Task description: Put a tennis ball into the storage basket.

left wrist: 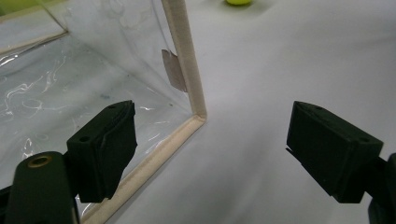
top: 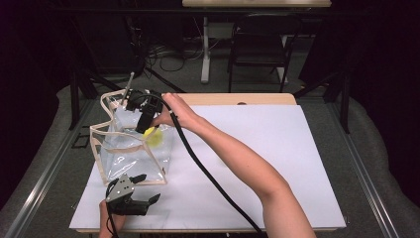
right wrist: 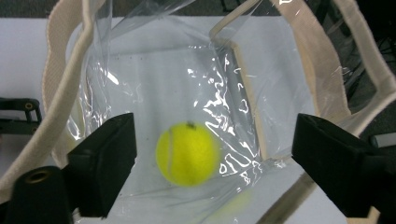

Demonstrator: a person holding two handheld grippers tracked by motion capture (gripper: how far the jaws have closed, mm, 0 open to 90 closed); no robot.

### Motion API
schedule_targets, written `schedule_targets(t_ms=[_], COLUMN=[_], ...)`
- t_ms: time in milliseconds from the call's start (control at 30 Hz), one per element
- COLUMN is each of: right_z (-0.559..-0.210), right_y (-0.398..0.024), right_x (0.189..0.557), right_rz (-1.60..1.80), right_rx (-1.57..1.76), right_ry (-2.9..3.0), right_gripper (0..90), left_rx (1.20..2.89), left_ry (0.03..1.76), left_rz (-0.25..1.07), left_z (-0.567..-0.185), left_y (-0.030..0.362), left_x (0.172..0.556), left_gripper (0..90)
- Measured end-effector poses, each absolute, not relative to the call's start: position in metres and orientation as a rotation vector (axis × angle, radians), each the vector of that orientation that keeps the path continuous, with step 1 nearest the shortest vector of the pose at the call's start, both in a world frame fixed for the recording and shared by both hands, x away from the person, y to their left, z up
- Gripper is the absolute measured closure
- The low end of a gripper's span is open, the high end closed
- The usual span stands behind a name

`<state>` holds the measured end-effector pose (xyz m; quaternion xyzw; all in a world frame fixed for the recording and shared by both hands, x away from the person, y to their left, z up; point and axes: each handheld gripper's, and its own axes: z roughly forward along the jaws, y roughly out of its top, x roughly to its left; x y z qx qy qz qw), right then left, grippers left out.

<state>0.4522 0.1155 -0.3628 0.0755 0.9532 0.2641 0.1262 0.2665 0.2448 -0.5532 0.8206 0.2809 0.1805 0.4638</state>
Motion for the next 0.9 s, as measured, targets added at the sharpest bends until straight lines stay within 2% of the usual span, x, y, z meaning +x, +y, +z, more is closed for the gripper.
schedule_targets(t_ms=[133, 267, 900], right_z=[-0.356, -0.350, -0.336], right_y=[0.108, 0.097, 0.050], right_x=[0.453, 0.453, 0.453], right_rz=[0.843, 0.916, 1.034], right_rx=[0.234, 0.260, 0.324], right_ry=[2.767, 2.758, 2.697], right_gripper=[5.7, 3.2, 0.6], left_rx=[2.015, 2.016, 2.015], left_ry=[0.693, 0.692, 0.693], left_rz=[0.444, 0.445, 0.446], left_z=[-0.553, -0.553, -0.553], left_y=[0.245, 0.245, 0.245], left_x=[0.266, 0.266, 0.266], left_gripper=[15.9, 15.9, 15.9])
